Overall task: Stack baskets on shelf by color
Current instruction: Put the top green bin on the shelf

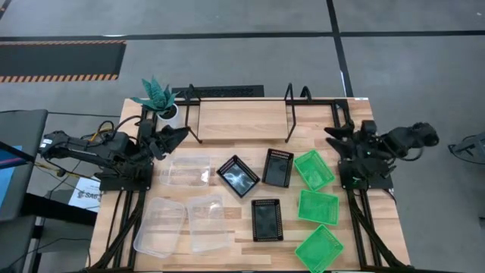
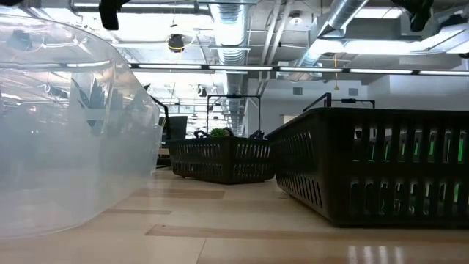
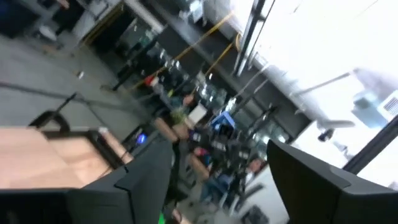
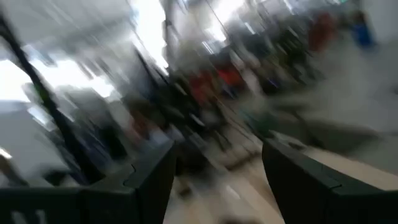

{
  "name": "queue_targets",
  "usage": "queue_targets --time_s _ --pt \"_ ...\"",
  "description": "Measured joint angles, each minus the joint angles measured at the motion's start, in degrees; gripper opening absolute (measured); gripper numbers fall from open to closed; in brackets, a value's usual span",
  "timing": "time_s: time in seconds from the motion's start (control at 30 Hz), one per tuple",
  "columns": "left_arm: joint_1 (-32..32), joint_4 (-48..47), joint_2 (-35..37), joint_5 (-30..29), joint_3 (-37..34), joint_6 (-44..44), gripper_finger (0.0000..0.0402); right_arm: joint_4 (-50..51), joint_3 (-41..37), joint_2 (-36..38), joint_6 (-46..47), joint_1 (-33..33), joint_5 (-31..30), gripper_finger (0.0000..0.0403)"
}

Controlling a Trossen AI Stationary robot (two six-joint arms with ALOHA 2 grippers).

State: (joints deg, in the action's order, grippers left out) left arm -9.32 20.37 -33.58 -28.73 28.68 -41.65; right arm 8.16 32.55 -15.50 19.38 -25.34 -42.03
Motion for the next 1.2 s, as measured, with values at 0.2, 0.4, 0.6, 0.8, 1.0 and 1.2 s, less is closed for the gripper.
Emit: queue_targets --time_s 0.2,0.4,0.6,0.8,1.0,1.2 --pt "-0.01 -17.24 -2.28 0.14 8.23 -2.99 0.0265 29.77 16.43 -15.87 16.21 0.07 -2.86 0.0264" --pt "-0.04 -31.22 -6.65 3.58 15.49 -5.00 0.0265 50.31 25.70 -27.80 34.67 0.41 2.61 0.0264" --pt "-0.04 -38.41 -10.33 4.68 19.24 -7.17 0.0265 59.21 26.31 -35.76 50.01 3.02 10.84 0.0264" --pt "-0.02 -39.04 -12.89 8.17 19.74 -8.33 0.0265 64.11 25.18 -40.90 58.75 4.57 18.05 0.0264" --pt "-0.04 -42.23 -14.81 11.78 19.74 -11.00 0.0265 67.72 23.72 -44.05 63.97 4.37 22.98 0.0264" --pt "-0.04 -44.74 -15.90 13.13 19.74 -12.61 0.0265 68.12 23.68 -46.59 64.80 4.37 24.59 0.0264"
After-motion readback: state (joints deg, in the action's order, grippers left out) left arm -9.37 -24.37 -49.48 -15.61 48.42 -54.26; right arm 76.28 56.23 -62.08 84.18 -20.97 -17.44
